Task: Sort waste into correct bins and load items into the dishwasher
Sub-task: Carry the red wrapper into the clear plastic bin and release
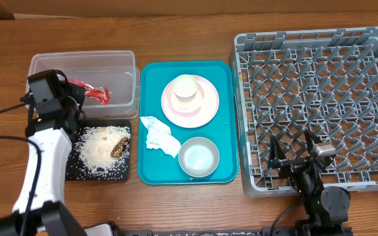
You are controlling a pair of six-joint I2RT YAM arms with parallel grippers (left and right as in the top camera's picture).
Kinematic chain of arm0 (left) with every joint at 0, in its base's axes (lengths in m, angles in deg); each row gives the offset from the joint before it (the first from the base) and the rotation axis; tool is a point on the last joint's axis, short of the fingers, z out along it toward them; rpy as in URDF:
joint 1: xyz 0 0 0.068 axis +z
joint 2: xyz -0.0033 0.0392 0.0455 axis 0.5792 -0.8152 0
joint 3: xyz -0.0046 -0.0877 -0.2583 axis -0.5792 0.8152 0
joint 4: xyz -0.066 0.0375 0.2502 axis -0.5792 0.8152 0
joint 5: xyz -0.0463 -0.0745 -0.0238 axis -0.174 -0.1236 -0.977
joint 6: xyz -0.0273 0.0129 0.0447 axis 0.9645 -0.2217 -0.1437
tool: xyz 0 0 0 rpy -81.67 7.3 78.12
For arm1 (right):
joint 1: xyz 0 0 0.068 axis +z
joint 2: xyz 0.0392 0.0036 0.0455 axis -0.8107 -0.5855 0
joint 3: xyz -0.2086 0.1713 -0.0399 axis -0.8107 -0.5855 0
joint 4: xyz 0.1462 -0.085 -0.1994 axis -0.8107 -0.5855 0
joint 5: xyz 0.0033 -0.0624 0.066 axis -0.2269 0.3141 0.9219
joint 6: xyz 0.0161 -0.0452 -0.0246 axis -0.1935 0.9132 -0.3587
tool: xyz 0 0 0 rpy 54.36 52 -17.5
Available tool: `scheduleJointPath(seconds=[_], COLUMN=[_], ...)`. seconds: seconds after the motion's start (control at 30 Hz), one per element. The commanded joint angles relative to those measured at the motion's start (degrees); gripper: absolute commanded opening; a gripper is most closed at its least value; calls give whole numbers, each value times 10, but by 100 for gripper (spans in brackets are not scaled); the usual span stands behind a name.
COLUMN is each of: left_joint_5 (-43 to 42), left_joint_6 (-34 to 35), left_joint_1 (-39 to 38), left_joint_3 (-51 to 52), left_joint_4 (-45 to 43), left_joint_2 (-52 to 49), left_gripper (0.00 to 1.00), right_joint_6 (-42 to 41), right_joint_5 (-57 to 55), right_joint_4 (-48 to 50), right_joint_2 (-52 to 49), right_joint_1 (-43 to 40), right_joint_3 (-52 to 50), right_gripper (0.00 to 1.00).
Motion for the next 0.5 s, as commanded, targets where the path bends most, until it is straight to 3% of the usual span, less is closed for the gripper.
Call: scheduleJointPath(seconds=[0.0,0.07,0.1,0.17,0.23,0.47], left_joint_5=[-5,-13,-24,-57,-96,-226], left_joint_6=[-9,-30,-49,-92,-134,-201], left_joint_1=[0,0,0,0,0,-31], left_joint_3=[-3,-3,-3,-3,-3,-3], left_joint_4=[-19,-41,-53,-72,-82,-12], left_joint_2=[-6,1,6,21,41,130], left_gripper=[43,70,78,85,84,59], right_joint_6=[0,0,0,0,0,0], right_joint_5=[-1,-1,-1,-1,-1,-1], right_joint_4=[3,3,3,3,3,3], right_joint_2=[6,6,6,6,6,6], right_joint_1=[-2,-2,-2,-2,-2,-2], right_joint_3=[-6,-6,-6,-6,-6,-6], right_gripper=[100,100,100,100,100,100])
